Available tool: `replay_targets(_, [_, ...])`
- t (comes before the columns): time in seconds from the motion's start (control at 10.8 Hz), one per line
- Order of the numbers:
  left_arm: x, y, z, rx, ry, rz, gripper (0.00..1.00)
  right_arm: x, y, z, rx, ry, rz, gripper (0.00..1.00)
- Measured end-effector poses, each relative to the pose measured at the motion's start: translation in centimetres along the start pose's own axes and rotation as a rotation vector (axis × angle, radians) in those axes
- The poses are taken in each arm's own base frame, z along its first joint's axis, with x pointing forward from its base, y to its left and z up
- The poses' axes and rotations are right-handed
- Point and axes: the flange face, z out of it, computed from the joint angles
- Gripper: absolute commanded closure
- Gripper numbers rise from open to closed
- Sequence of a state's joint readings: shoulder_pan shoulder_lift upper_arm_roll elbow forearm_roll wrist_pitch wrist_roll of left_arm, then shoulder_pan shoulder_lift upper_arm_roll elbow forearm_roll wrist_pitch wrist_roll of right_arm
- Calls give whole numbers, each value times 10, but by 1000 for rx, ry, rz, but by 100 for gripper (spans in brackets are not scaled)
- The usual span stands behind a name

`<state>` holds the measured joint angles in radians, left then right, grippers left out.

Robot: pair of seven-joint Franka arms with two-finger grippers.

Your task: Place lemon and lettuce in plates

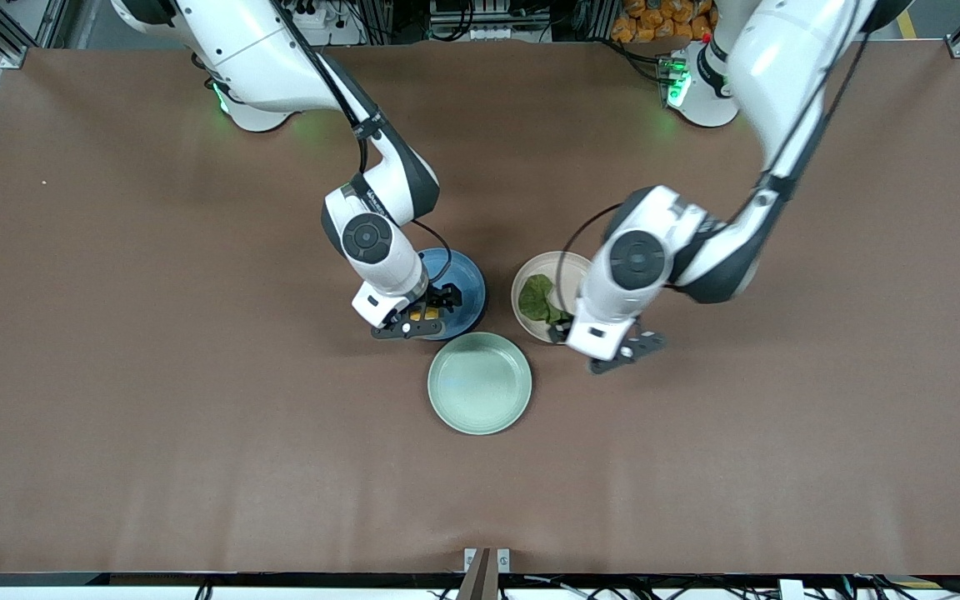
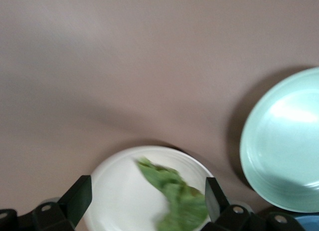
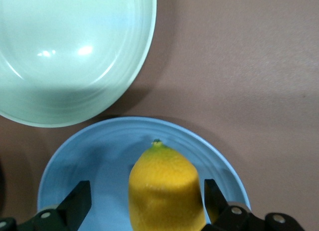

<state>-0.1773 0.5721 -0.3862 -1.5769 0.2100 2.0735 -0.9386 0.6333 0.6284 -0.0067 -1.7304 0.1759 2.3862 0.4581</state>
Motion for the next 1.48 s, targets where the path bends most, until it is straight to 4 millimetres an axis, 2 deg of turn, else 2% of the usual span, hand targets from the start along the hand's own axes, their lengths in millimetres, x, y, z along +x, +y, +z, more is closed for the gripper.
replay_targets(0.18, [27, -44, -48, 32, 16, 80, 0, 20, 3, -31, -14, -48, 18, 0])
replay_targets(0.37, [39, -85, -86, 85, -1, 150, 0, 50, 28, -65, -10, -58, 52, 0])
replay_targets(0.65, [55, -150, -137, 134, -28, 243, 0, 81, 93, -98, -40, -148, 18, 0])
replay_targets(0.83, [56, -186, -176, 120, -29, 258, 0, 97, 148, -118, -58, -199, -41, 0])
replay_targets(1.02, [47, -215, -219, 102, -9, 247, 0, 109, 212, -138, -54, -227, -75, 0])
replay_targets(1.2, [33, -234, -257, 84, 19, 225, 0, 114, 275, -163, -78, -235, -65, 0])
replay_targets(1.29, [28, -239, -269, 83, 37, 216, 0, 113, 293, -175, -106, -232, -60, 0])
replay_targets(1.48, [26, -254, -280, 67, 31, 222, 0, 111, 306, -202, -139, -205, -53, 0])
